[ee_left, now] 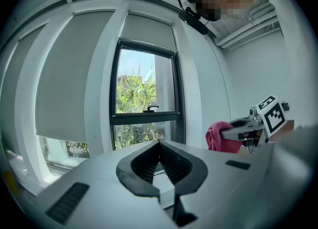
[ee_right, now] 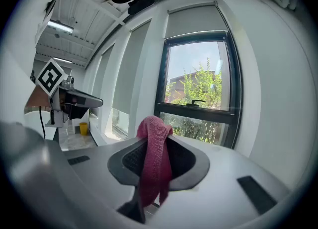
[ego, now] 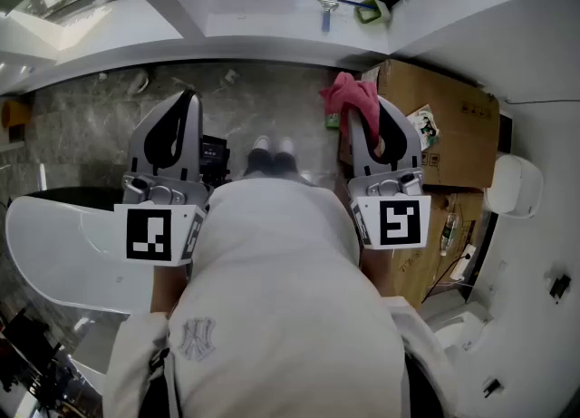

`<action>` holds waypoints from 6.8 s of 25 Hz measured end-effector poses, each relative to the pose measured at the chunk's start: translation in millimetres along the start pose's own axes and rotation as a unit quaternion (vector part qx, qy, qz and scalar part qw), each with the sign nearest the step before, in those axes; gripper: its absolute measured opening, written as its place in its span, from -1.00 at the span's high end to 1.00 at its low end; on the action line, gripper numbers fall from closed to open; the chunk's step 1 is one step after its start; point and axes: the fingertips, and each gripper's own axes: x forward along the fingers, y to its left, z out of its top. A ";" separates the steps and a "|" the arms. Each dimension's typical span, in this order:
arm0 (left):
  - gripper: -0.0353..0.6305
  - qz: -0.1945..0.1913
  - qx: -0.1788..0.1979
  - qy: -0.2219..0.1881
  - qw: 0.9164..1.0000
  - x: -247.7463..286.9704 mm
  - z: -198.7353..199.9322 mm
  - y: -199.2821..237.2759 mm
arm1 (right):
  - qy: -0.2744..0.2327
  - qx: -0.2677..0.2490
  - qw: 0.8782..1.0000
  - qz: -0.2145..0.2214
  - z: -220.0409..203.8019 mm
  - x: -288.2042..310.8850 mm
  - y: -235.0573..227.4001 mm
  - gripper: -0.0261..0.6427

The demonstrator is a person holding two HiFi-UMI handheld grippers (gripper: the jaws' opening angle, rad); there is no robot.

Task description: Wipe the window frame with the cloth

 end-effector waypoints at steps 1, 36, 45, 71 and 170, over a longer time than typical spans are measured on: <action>0.87 0.002 0.000 0.000 1.000 -0.4 -0.2 1.2 | 0.000 -0.001 1.000 0.001 0.2 0.0 0.6 0.66; 0.87 -0.027 -0.043 -0.016 0.999 100.4 6.0 30.3 | -0.073 0.014 0.994 0.078 56.2 115.8 1.9 0.66; 0.87 -0.049 -0.025 -0.016 0.998 141.0 17.1 89.6 | -0.062 0.024 0.997 0.036 69.3 180.4 3.9 0.66; 0.87 0.004 -0.016 -0.019 1.000 263.1 48.2 140.7 | -0.077 0.007 0.994 0.078 103.9 316.3 -79.2 0.66; 0.87 -0.036 0.011 -0.092 0.995 370.0 120.5 216.5 | -0.469 -0.016 0.851 0.236 587.0 553.7 -84.3 0.68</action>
